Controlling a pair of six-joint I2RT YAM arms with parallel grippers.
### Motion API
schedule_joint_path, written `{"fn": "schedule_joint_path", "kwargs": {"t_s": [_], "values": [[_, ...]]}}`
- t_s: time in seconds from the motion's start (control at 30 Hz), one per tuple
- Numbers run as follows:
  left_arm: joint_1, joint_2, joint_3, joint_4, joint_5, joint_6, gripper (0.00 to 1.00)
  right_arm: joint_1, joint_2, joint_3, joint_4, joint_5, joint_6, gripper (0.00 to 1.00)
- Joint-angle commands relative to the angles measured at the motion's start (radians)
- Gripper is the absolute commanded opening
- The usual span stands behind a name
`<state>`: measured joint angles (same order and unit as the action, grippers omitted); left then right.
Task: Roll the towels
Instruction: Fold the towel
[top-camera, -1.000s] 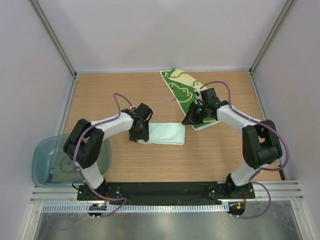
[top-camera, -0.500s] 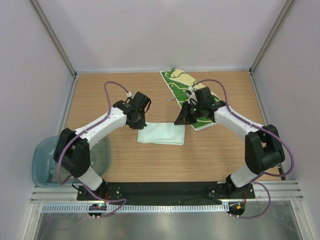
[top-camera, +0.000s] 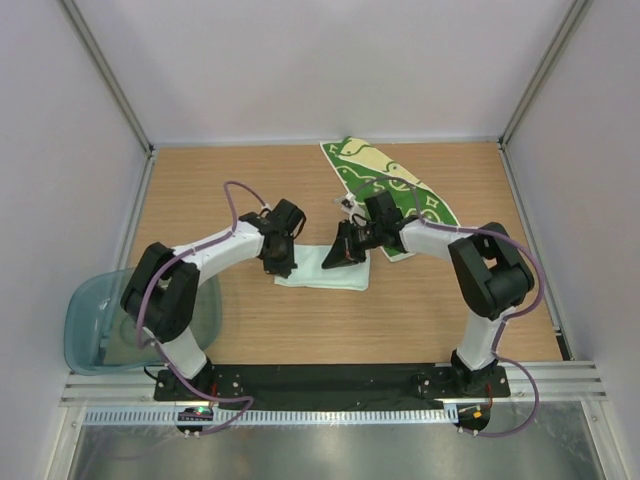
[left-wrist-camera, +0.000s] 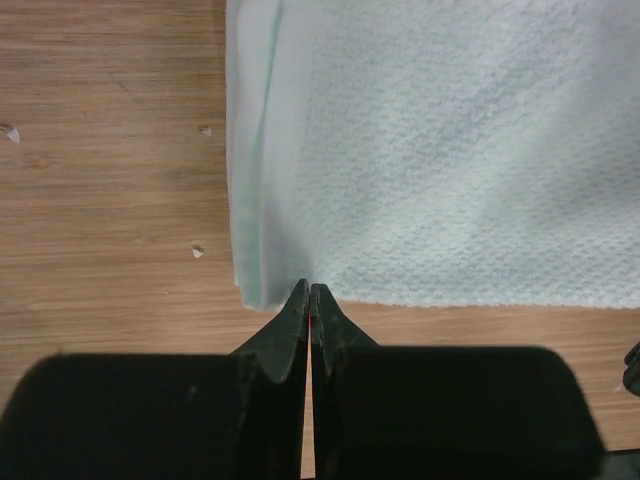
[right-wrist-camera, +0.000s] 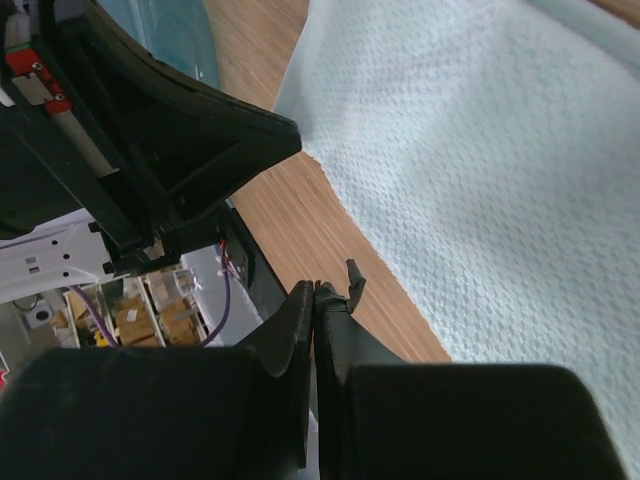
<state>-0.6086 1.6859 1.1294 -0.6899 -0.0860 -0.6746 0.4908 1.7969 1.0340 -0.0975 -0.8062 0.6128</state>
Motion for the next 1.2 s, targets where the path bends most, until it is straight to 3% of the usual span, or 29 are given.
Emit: {"fn": "schedule_joint_path", "kwargs": {"t_s": [0.0,0.27,0.43,0.7,0.97,1.17], "values": [[-0.005,0.034,-0.011,0.044,-0.044,0.009,0.00,0.031,0.037,-0.006,0.182,-0.131,0.041,0.08],[-0.002,0.100,-0.019,0.069,-0.055,0.020,0.00,0.100,0.182,0.044,0.185,-0.110,0.031,0.07],[0.003,0.107,-0.039,0.079,-0.060,0.023,0.00,0.109,0.262,0.011,0.304,-0.123,0.088,0.07],[0.043,0.104,-0.063,0.084,-0.066,0.043,0.00,0.100,0.324,-0.031,0.314,-0.117,0.036,0.06],[0.092,0.106,-0.080,0.072,-0.090,0.063,0.00,0.022,0.217,-0.187,0.351,-0.100,0.045,0.06],[0.093,0.118,-0.072,0.067,-0.104,0.066,0.00,-0.070,0.104,-0.282,0.216,0.007,0.004,0.06]]}}
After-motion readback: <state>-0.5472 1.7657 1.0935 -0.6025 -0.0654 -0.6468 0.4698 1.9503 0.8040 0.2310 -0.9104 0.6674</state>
